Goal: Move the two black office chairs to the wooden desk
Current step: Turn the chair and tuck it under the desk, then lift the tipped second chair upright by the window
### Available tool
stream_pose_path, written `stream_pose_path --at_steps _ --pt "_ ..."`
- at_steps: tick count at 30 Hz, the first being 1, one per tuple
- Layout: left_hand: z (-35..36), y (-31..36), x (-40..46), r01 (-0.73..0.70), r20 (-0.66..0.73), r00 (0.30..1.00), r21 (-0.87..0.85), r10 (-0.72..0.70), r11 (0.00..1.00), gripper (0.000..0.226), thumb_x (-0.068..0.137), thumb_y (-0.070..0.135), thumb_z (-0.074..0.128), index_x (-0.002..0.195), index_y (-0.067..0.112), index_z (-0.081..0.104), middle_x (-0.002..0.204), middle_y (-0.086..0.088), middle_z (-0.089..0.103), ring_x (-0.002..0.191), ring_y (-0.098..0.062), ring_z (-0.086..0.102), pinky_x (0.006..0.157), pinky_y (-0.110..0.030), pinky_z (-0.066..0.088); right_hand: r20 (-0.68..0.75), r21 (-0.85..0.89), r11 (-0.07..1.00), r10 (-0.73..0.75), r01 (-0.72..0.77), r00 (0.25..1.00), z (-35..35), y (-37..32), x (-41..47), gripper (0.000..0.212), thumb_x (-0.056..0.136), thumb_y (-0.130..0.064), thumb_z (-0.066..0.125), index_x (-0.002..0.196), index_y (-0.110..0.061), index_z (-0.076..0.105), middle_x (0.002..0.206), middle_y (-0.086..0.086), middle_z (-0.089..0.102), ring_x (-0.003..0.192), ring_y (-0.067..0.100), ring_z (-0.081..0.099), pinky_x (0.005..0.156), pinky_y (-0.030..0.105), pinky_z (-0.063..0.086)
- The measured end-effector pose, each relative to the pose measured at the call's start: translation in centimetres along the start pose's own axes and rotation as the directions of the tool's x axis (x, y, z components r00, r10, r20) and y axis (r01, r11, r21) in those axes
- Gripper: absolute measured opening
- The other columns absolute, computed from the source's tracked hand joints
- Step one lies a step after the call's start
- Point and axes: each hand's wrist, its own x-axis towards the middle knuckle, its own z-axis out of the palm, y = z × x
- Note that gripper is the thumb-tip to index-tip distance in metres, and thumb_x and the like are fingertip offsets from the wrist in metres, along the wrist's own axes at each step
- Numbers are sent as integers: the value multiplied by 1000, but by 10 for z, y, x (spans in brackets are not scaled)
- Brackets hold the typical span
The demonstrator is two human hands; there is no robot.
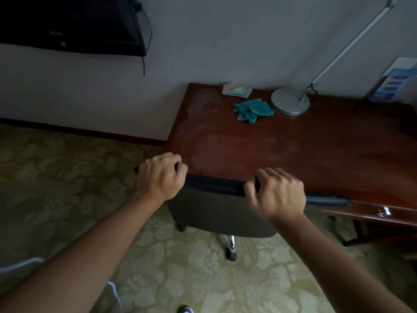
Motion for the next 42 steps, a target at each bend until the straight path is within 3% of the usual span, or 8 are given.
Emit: stream_pose_path --at_steps 10,16,18,22,26,30,34,42 --pt "-5 5 -14 48 107 993 -8 -47 999 23 84 32 39 63 22 42 68 4 47 59 -22 44 53 -30 25 78 -25 990 139 -138 987 -6 -7 -18 29 85 -32 46 63 -16 53 64 1 55 61 24 51 51 29 27" --pt "-15 27 -7 286 298 908 72 -295 955 23 92 42 49 80 28 63 81 2 65 71 -20 54 69 -33 46 88 241 907 333 -344 939 -34 -20 -58 17 86 -24 53 91 -14 67 92 3 64 93 25 54 85 37 38" --pt "-16 55 -7 297 365 892 -22 -269 955 18 92 41 53 81 31 64 83 6 66 77 -19 60 68 -32 49 103 328 860 378 -391 920 -55 -16 -70 21 83 -21 56 100 -17 69 100 -2 65 99 17 53 85 32 41" --pt "-18 144 -18 152 419 908 -290 -17 945 17 89 32 58 73 31 61 84 14 59 75 -10 56 56 -27 39 98 409 723 572 -557 814 -108 16 -95 20 83 -22 54 94 -22 71 92 -6 68 84 12 62 73 31 50" --pt "-17 251 -44 -48 428 861 -468 274 883 11 89 30 58 81 28 66 87 12 61 84 -14 58 70 -31 47 51 425 585 746 -691 664 -168 66 -147 22 85 -20 54 97 -22 72 90 -7 70 83 8 63 77 33 52" --pt "-11 364 -86 -167 507 699 -570 504 805 12 90 28 60 83 27 69 83 14 66 83 -12 61 69 -27 47 -45 443 422 891 -791 451 -232 119 -238 23 86 -20 52 94 -23 73 87 -10 70 83 3 62 79 32 53" --pt "-11 470 -148 -252 527 567 -621 634 742 14 90 29 60 80 29 69 80 14 67 81 -11 61 65 -26 42 -115 491 238 971 -838 209 -296 166 -341 21 84 -19 54 85 -26 73 85 -6 73 86 13 66 83 36 53" --pt "-24 674 -303 -382 420 202 -798 885 466 12 86 29 60 80 29 70 77 17 70 79 -2 63 69 -24 46 -231 679 -42 935 -733 -268 -402 208 -543 19 78 -22 53 71 -28 69 66 -5 71 76 21 68 80 42 55"
